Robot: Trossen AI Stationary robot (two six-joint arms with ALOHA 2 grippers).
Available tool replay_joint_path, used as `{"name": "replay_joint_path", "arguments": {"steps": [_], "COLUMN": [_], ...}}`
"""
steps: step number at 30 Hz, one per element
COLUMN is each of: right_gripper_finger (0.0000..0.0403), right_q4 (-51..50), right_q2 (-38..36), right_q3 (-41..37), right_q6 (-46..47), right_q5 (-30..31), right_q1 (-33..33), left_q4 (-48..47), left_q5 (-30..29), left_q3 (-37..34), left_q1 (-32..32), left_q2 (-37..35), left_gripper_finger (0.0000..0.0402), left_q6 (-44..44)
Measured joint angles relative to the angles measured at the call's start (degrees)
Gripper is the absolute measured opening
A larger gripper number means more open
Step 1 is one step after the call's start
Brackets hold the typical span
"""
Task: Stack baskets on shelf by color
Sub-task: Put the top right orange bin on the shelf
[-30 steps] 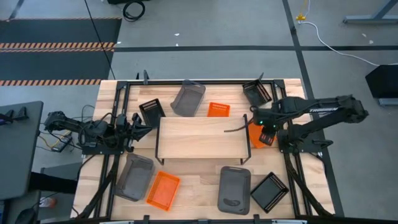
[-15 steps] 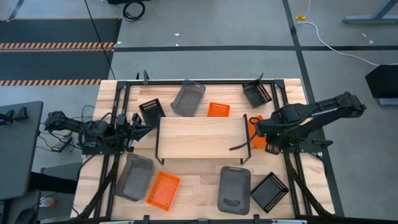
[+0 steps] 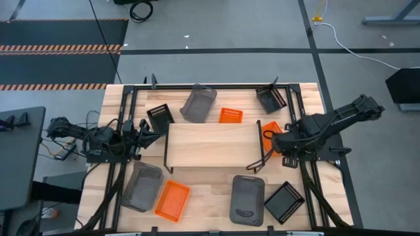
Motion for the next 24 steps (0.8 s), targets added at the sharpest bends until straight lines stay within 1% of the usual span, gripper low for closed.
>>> {"name": "replay_joint_path", "arguments": {"steps": [2, 6, 9, 12, 17, 19, 21, 24], "right_gripper_finger": [0.0108, 0.0109, 0.0122, 0.0152, 0.0223, 0.0246, 0.0260, 0.0266], "right_q4": [1.4, 2.1, 2.0, 2.1, 2.9, 4.2, 6.3, 7.7], "right_q2": [0.0, 0.4, 0.7, 1.1, 2.6, 3.5, 4.4, 6.3], "right_q3": [0.0, 0.0, 0.0, 0.0, -0.1, -0.8, -2.7, -6.1], "right_q6": [-0.4, -0.6, -0.7, -0.3, -0.3, 0.4, 2.0, 6.3], "right_q5": [0.3, 3.7, 4.6, 4.7, 6.3, 6.6, 6.5, 6.4], "right_q1": [1.3, 4.1, 5.5, 6.3, 8.1, 8.8, 9.4, 9.7], "left_q4": [0.0, 0.1, 0.5, 1.2, 1.1, 1.1, 1.1, 1.0], "left_q5": [0.0, 0.0, 0.0, 0.0, 0.0, 0.0, 0.0, 0.0], "left_q3": [0.0, 0.0, 0.0, 0.0, 0.0, 0.0, 0.0, 0.0], "left_q1": [-0.5, -1.7, -2.3, -2.6, -2.7, -2.7, -2.7, -2.8], "left_q2": [0.0, 0.0, 0.0, 0.0, 0.0, 0.0, 0.0, 0.0], "left_gripper_finger": [0.0035, 0.0036, 0.0036, 0.0035, 0.0036, 0.0036, 0.0035, 0.0034], "left_q6": [0.0, 0.1, 0.6, 1.6, 1.6, 1.6, 1.6, 1.6]}}
